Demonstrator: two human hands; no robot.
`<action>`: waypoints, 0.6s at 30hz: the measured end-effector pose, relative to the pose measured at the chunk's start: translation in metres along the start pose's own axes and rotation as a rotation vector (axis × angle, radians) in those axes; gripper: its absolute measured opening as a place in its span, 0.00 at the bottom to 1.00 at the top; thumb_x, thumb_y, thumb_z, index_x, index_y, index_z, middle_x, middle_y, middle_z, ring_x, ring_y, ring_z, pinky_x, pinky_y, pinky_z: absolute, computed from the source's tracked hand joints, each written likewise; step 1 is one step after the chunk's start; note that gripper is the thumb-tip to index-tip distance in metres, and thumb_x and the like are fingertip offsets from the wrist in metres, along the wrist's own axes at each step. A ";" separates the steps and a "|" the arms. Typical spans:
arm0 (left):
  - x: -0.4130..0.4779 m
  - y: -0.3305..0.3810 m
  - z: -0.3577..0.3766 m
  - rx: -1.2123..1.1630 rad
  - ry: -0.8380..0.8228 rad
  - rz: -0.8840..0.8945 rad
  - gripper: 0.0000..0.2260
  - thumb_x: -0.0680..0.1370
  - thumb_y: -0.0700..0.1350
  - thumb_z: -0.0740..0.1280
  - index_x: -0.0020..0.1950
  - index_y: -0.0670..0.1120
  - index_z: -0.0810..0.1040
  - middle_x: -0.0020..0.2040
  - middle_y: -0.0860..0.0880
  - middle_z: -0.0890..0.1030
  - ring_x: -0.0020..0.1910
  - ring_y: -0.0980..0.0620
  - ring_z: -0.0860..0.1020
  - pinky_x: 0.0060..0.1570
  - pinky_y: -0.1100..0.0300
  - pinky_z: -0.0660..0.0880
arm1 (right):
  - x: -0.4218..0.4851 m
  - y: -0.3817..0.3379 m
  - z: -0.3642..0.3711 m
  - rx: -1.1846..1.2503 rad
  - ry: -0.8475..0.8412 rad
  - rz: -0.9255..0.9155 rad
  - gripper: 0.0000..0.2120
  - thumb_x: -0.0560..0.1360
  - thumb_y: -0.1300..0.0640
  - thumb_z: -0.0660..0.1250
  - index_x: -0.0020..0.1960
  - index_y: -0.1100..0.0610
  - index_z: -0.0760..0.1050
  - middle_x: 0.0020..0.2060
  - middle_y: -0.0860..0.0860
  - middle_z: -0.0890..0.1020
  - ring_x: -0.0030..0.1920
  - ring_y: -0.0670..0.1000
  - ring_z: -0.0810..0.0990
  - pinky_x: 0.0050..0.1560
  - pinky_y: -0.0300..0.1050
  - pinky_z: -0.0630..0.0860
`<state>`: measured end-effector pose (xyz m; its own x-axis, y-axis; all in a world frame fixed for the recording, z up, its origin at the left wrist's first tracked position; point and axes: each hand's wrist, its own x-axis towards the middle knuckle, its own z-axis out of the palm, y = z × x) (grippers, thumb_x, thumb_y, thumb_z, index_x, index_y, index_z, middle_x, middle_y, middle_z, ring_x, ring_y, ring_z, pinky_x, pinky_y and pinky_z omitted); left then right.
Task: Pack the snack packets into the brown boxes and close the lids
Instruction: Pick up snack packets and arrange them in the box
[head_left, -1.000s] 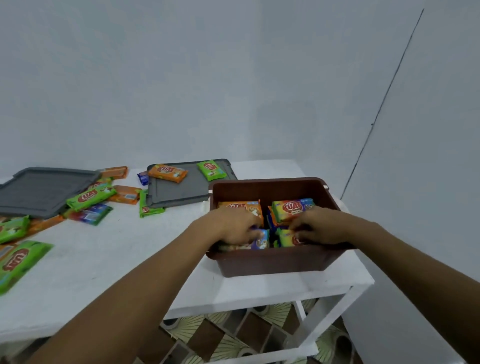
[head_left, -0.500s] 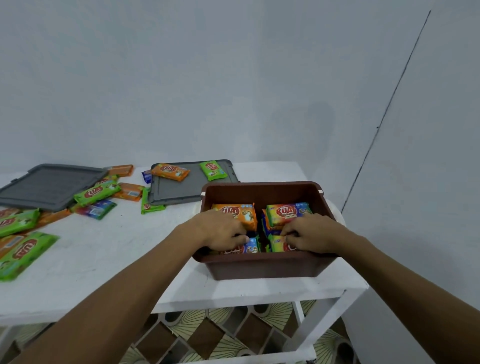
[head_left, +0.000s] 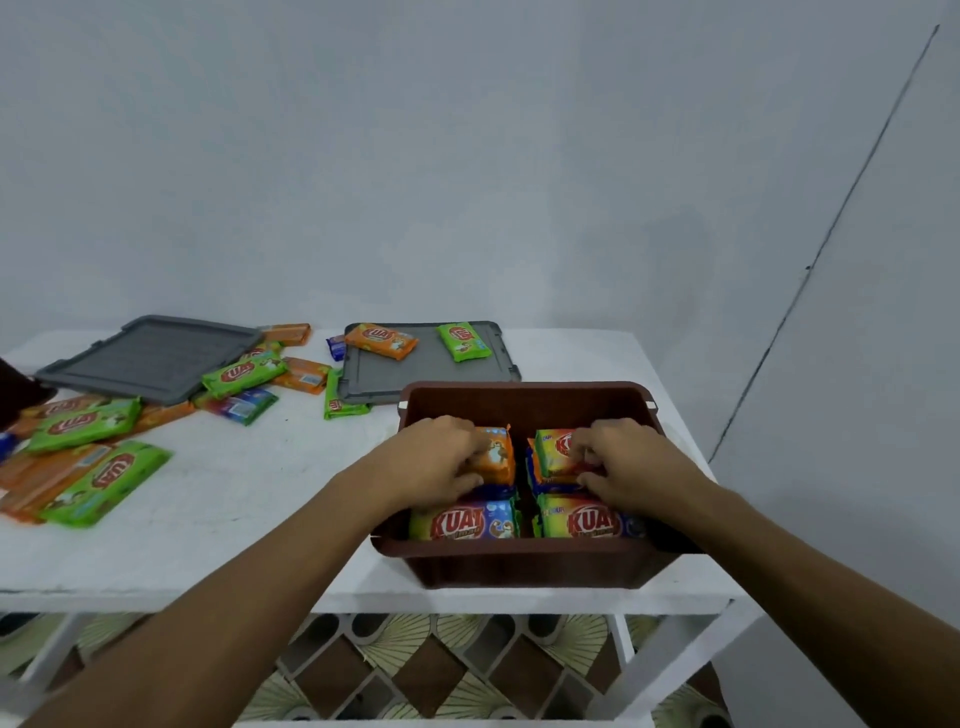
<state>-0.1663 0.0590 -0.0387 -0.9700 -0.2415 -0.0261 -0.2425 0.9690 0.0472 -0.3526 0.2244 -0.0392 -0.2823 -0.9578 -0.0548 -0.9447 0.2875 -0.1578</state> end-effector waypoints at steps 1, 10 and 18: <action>0.005 -0.001 -0.001 0.043 -0.039 -0.044 0.14 0.77 0.51 0.68 0.60 0.48 0.74 0.55 0.49 0.76 0.53 0.48 0.76 0.48 0.55 0.72 | 0.005 0.000 -0.001 -0.040 -0.028 0.004 0.12 0.75 0.50 0.68 0.58 0.50 0.73 0.54 0.48 0.76 0.51 0.50 0.78 0.51 0.43 0.77; 0.025 -0.019 -0.011 0.288 -0.079 -0.027 0.18 0.76 0.57 0.68 0.61 0.49 0.74 0.55 0.47 0.77 0.52 0.45 0.77 0.41 0.54 0.69 | 0.038 -0.002 -0.021 -0.205 -0.109 -0.043 0.07 0.73 0.50 0.68 0.43 0.48 0.69 0.47 0.47 0.78 0.45 0.49 0.76 0.38 0.44 0.70; 0.036 -0.117 -0.031 0.066 0.326 -0.079 0.06 0.78 0.49 0.63 0.50 0.48 0.75 0.51 0.50 0.76 0.52 0.48 0.75 0.44 0.54 0.72 | 0.137 -0.028 -0.045 0.039 0.143 -0.080 0.04 0.74 0.47 0.66 0.42 0.45 0.74 0.39 0.46 0.79 0.42 0.50 0.77 0.38 0.45 0.71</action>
<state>-0.1733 -0.0644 -0.0147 -0.9043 -0.3095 0.2941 -0.3259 0.9454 -0.0071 -0.3724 0.0845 0.0019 -0.2300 -0.9680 0.1003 -0.9587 0.2076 -0.1944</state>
